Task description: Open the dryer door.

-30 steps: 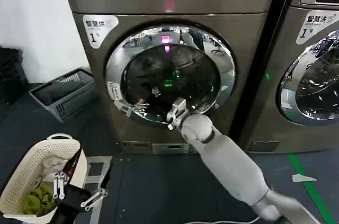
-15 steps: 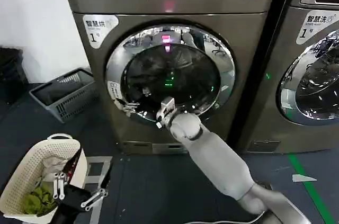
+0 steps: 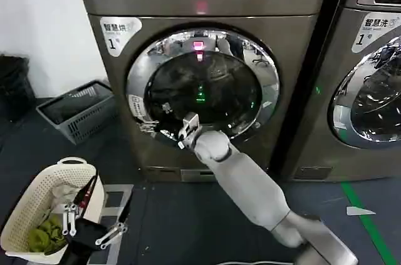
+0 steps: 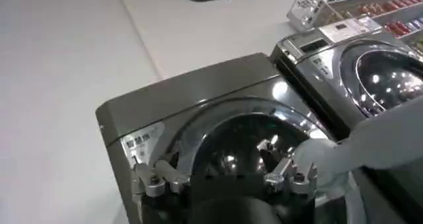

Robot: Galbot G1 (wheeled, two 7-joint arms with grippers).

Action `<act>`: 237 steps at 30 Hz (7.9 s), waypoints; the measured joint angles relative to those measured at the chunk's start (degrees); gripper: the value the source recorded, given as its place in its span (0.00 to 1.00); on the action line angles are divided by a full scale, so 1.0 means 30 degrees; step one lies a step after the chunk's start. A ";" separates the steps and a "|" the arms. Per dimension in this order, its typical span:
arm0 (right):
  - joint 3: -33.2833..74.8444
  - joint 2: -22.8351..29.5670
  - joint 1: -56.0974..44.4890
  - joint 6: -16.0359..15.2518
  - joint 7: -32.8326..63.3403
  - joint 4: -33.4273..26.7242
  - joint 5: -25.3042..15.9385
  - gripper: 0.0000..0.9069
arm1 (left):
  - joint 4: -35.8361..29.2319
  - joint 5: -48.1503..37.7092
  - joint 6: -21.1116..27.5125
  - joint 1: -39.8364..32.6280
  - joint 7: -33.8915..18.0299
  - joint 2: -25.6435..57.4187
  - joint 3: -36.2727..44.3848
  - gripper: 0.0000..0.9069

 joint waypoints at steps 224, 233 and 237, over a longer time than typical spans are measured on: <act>4.3558 0.2639 -2.8227 0.2641 1.2943 0.8490 -0.4874 1.00 | 0.5894 -0.6620 1.6601 -1.9588 -0.3501 0.5151 1.8698 1.00; 4.3125 0.2135 -2.8395 0.2136 1.2420 0.8817 -0.2805 1.00 | 0.0483 -0.9348 2.2177 -1.3411 -0.7928 0.9554 1.3531 1.00; 4.2862 0.2076 -2.8324 0.2112 1.2160 0.9151 -0.2395 1.00 | -0.0425 -1.0136 2.4357 -1.1306 -1.0627 1.0618 1.1123 1.00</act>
